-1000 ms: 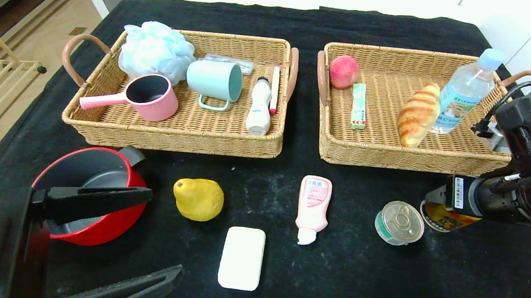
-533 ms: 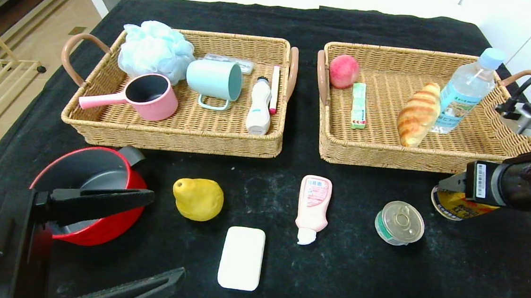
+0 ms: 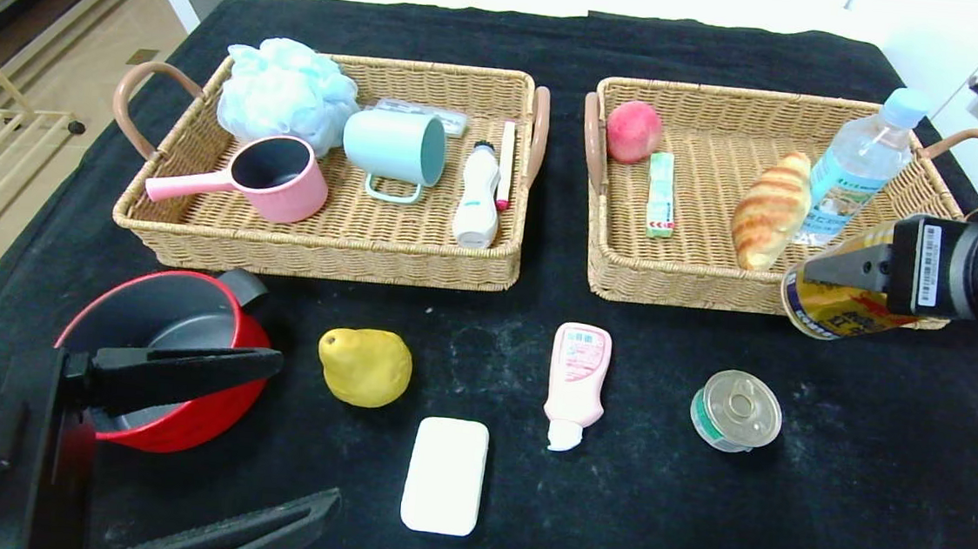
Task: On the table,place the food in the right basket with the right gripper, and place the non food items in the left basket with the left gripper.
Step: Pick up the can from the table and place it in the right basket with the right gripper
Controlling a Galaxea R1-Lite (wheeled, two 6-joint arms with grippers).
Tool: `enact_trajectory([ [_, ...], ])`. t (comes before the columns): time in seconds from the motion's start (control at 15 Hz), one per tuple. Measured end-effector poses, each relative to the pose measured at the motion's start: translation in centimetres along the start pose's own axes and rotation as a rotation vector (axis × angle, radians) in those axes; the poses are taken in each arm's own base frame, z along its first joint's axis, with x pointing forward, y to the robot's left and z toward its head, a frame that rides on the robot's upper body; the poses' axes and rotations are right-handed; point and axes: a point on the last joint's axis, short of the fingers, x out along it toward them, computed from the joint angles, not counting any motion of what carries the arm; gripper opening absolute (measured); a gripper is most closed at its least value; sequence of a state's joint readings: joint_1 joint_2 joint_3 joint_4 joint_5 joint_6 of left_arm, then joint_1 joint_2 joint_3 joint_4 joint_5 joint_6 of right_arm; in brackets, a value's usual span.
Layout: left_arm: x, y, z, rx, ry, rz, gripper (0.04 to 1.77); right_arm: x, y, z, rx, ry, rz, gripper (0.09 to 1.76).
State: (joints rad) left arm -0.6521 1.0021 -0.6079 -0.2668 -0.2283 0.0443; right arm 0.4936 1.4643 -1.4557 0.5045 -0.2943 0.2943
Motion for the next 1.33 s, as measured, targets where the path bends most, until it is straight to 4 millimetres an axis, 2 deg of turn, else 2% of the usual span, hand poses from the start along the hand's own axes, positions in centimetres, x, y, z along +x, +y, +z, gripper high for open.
enact_trajectory([
  [0.27, 0.2, 0.1, 0.0, -0.003, 0.004, 0.026, 1.72, -0.3, 1.8, 1.7, -0.071, -0.06, 0.063, 1.21],
  [0.4, 0.3, 0.1, 0.0, -0.004, 0.005, 0.027, 1.72, 0.2, 2.8, 2.4, -0.085, -0.075, 0.085, 1.21],
  [0.8, 0.3, 0.3, 0.1, 0.0, -0.002, 0.047, 1.72, 4.6, 5.9, 5.3, -0.088, -0.282, 0.137, 1.21],
  [1.13, 0.3, 0.3, 0.1, 0.001, -0.001, 0.047, 1.72, 8.7, 6.6, 6.4, -0.07, -0.393, 0.117, 1.21],
  [1.33, 0.4, 0.3, 0.1, 0.005, -0.002, 0.048, 1.72, 10.8, 6.1, 6.8, -0.054, -0.434, 0.091, 1.21],
])
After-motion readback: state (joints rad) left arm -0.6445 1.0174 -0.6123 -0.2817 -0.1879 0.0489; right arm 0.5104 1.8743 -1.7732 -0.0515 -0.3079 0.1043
